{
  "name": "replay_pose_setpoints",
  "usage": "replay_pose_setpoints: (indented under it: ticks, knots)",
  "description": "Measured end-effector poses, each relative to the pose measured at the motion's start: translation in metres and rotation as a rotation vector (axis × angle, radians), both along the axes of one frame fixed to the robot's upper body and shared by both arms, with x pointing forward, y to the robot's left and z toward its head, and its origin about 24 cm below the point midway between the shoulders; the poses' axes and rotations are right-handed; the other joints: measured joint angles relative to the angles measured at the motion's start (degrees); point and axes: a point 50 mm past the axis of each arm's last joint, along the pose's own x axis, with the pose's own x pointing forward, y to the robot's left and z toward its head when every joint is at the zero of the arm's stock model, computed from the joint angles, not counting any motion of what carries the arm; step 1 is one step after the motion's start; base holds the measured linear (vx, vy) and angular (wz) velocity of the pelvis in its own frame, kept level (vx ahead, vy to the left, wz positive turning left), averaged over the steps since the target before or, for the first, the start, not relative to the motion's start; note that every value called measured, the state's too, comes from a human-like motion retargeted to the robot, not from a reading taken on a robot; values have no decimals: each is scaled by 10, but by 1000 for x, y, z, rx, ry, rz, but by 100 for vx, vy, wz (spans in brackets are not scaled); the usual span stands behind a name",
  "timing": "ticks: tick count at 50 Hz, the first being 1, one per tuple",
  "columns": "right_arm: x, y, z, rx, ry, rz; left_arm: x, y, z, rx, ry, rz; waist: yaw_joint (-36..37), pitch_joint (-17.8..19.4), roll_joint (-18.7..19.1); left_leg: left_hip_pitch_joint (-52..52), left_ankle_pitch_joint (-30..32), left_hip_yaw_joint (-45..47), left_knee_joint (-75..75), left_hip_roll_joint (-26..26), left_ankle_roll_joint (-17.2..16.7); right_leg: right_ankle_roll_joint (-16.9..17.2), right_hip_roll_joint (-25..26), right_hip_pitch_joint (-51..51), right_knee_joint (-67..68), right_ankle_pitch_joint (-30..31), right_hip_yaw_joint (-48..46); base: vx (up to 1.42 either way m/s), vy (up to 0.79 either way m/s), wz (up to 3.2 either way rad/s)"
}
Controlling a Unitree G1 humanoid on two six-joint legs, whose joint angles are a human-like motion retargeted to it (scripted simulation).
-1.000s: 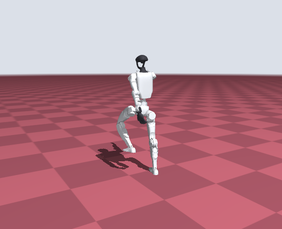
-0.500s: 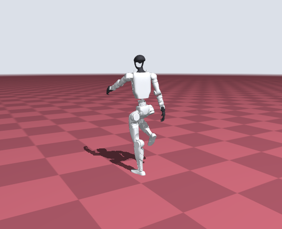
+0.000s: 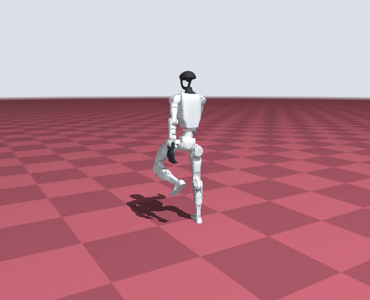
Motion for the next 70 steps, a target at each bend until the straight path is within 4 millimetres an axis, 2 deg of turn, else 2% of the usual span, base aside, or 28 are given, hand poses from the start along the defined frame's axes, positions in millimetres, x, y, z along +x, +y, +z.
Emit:
replay_pose_setpoints:
  ticks: [3,7,10,13,15,18,20,21,23,25,27,29,30,33,35,37,40,43,46,50,54,56,58,60,62,65,67,70]
  knots:
    - [42,8,37,-49,-142,44,-72,9,17,36,152,84,37,-2,-19,-134,-6,10,138,47,13,-20,4,15,-15,-4,18,52,-3,-51]
    - [74,21,74,-181,-251,163,-132,1,39,-6,260,165,69,0,-24,-226,-13,17,165,90,28,-29,8,43,-15,-18,36,54,3,-54]
    - [82,27,83,-231,-271,221,-149,-9,46,-71,317,142,76,-4,-19,-240,-12,15,88,97,39,-33,13,71,-15,-32,36,53,8,-18]
    - [80,35,79,-186,-270,232,-135,-20,36,-128,299,121,61,-22,-6,-200,-16,30,-68,104,53,-30,22,90,-15,-45,33,50,10,-2]
    - [71,40,67,-145,-245,229,-110,-22,25,-141,241,98,49,-40,-3,-145,-11,58,-226,101,54,-27,26,92,-15,-50,31,51,11,-4]
    - [44,40,34,-110,-125,238,-35,-3,5,-56,70,95,83,-13,-22,60,13,145,-610,41,29,-11,2,116,6,-64,46,61,17,-74]
    - [20,44,11,-78,-51,223,23,10,-1,96,-74,118,108,24,-7,274,97,196,-991,-38,-14,6,0,154,37,-76,76,76,28,-144]
    - [7,41,0,-51,-35,185,54,15,0,176,-170,136,100,38,29,359,156,198,-1117,-45,-24,4,29,186,51,-77,85,79,36,-70]
    - [-38,30,-32,-35,117,155,102,13,3,203,-292,177,42,46,80,430,218,186,-1184,-27,-78,-11,76,223,98,-60,65,72,36,106]
    - [-99,19,-63,10,309,162,148,6,10,157,-385,87,-32,38,113,461,252,147,-1204,-7,-115,-30,108,166,280,-25,14,58,29,190]
    - [-157,5,-81,45,499,143,217,6,33,149,-527,-12,-67,23,113,458,269,108,-1231,-14,-94,-39,86,-6,583,-6,-15,42,20,113]
    - [-219,-10,-90,116,662,10,284,5,69,187,-667,-150,-92,13,117,447,256,90,-1223,-14,-95,-75,82,-129,786,-51,-9,40,20,111]
    - [-250,-15,-91,146,735,-72,316,5,93,234,-747,-202,-109,14,120,444,242,79,-1209,-11,-107,-79,76,-182,884,-77,-18,45,15,103]
    - [-315,-24,-85,184,943,-122,398,0,181,257,-1040,-159,-130,18,127,458,247,51,-1231,-19,-80,-100,62,-339,1109,-111,-13,44,11,65]
    - [-346,-29,-79,199,1015,-166,429,-4,234,267,-1202,-138,-163,15,138,458,236,27,-1222,-14,-73,-102,55,-415,1197,-115,-22,48,7,101]
    - [-363,-42,-71,258,927,-424,446,-8,276,269,-1340,-132,-196,12,153,472,226,5,-1227,-2,-71,-96,65,-464,1234,-131,-35,53,2,96]
    - [-387,-34,-67,266,1013,-286,459,-14,318,315,-1441,-215,-231,6,162,500,210,-16,-1231,6,-79,-98,59,-511,1229,-159,-46,55,-2,81]
    - [-396,-30,-64,301,1033,-277,463,-22,334,308,-1471,-272,-251,-7,160,519,194,-35,-1231,1,-87,-109,15,-522,1148,-184,-57,52,-6,68]
    - [-382,-31,-68,294,1013,-259,463,-32,325,251,-1461,-288,-248,-22,158,532,180,-40,-1231,-3,-93,-101,21,-505,976,-183,-58,49,-11,22]
    - [-330,-40,-78,245,864,-300,446,-46,266,138,-1358,-301,-233,-37,163,553,169,-42,-1231,-9,-98,-79,52,-372,582,-163,-75,54,-12,16]
    - [-259,-41,-84,190,731,-320,399,-53,174,116,-1126,-296,-204,19,108,632,158,-76,-1182,-60,-70,-17,43,-85,122,-18,-103,71,-20,27]
    - [-216,-32,-84,175,649,-254,353,-49,118,126,-928,-392,-134,46,79,647,181,-54,-1116,-83,-48,13,38,-24,74,21,-70,66,-32,-172]
    - [-171,-22,-79,166,566,-171,284,-37,61,65,-667,-416,-67,73,53,597,183,-21,-927,-87,-45,15,24,24,58,27,-26,54,-31,-194]
    - [-119,-18,-65,103,451,-69,197,-24,19,-34,-396,-346,-32,25,44,373,117,-9,-565,-33,-47,7,31,-28,68,25,3,38,-19,-96]
    - [-61,-22,-38,37,268,-81,117,-7,0,6,-203,-191,-20,14,29,227,50,-13,-316,-13,-20,9,14,-25,53,11,8,47,-1,-22]
    - [14,-25,18,-16,-6,-87,9,11,0,66,39,-15,10,11,0,76,-19,14,-57,26,31,4,-11,-17,42,-7,23,50,1,-35]
    - [51,-26,57,-39,-183,-102,-44,17,10,75,122,105,32,6,-6,-14,-29,8,53,57,49,-13,-6,-3,18,-9,26,51,-4,-37]
    - [84,-28,105,-62,-352,-116,-108,22,32,73,218,224,66,5,-11,-115,-32,-16,131,60,46,-29,2,34,-15,-11,27,54,1,-34]
